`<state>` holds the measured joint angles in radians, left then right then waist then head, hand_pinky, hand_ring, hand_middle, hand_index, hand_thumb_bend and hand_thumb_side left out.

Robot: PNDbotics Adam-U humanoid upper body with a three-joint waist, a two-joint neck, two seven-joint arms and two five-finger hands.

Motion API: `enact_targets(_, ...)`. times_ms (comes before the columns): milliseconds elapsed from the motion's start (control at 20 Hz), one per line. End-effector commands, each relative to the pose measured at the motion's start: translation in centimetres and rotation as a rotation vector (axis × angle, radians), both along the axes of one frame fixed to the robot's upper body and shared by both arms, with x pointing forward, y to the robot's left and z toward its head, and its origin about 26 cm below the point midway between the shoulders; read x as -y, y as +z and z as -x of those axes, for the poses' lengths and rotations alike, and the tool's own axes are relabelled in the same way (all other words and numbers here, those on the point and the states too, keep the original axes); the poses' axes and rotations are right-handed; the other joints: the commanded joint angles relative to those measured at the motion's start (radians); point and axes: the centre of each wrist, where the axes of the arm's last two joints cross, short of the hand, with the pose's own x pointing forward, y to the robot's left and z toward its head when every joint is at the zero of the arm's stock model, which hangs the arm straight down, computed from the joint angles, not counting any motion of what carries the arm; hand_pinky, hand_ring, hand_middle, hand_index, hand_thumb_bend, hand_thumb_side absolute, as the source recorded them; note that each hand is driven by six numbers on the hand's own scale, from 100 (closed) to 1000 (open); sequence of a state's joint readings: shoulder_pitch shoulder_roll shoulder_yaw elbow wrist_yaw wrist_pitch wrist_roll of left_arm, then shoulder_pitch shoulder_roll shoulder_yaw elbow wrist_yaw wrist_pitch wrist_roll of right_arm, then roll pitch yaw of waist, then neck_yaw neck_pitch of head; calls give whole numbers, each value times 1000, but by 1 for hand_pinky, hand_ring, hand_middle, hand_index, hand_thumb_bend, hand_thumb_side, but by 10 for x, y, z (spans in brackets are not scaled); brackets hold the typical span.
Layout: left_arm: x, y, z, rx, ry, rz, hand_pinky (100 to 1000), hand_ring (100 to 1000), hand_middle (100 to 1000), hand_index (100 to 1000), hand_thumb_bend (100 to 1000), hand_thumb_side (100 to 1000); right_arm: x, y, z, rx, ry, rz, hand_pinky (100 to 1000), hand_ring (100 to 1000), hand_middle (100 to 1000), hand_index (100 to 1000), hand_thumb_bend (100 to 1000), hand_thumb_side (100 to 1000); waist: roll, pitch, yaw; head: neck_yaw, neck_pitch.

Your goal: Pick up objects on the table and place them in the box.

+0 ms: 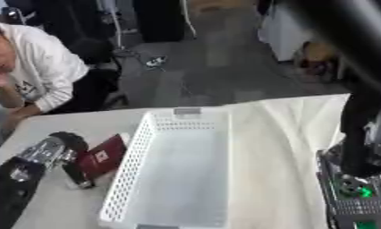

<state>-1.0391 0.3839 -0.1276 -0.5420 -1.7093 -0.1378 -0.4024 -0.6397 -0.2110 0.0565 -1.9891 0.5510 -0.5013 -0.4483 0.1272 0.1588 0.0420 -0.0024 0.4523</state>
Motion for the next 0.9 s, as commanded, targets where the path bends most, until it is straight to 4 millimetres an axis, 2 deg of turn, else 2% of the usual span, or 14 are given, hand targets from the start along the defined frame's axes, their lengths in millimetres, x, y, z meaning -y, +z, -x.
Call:
enact_targets(50,-17,20,0,73,5,-11,100,100,100,136,422,282,-1,6,3,20,3,6,467,571,588,646,100,1000,-6,-15,5,-8,-4)
enact_targets(250,-23,21,2,68,6,74,100,100,100,152,264,321,1,5,3,13,-5,10,466,570,586,646,100,1000,-6,-18,11,-12,-7)
enact_targets(300,-25,21,3,54,8,105,100,100,100,164,192,357,2,4,3,11,-7,12,465,569,585,646,100,1000,-7,-18,13,-12,-7)
enact_targets(400,-28,24,4,14,21,165,100,100,100,177,129,400,2,4,2,8,-12,15,465,569,584,647,100,1000,-7,-19,16,-12,-5)
enact_targets(450,-30,26,5,-5,30,190,100,100,100,173,151,386,3,4,2,7,-13,16,465,569,584,646,100,1000,-7,-20,17,-12,-5)
enact_targets(500,-31,27,5,-27,41,213,100,100,100,191,100,446,3,4,2,5,-15,17,465,569,583,647,100,1000,-7,-20,18,-12,-4)
enact_targets(600,-35,31,6,-75,72,255,100,100,100,198,100,488,3,3,2,3,-18,19,464,568,583,647,100,1000,-7,-22,20,-12,-5)
enact_targets(650,-36,33,6,-97,88,277,100,100,100,198,100,438,4,3,2,2,-19,20,464,568,583,647,100,1000,-7,-22,21,-11,-5)
enact_targets(700,-37,35,6,-116,102,299,100,100,100,217,100,548,4,3,2,2,-20,20,465,569,584,647,100,1000,-7,-23,21,-11,-5)
enact_targets(900,-46,41,9,-188,162,420,100,100,100,264,100,637,4,3,2,1,-22,21,465,569,584,647,100,1000,-6,-25,23,-11,-3)
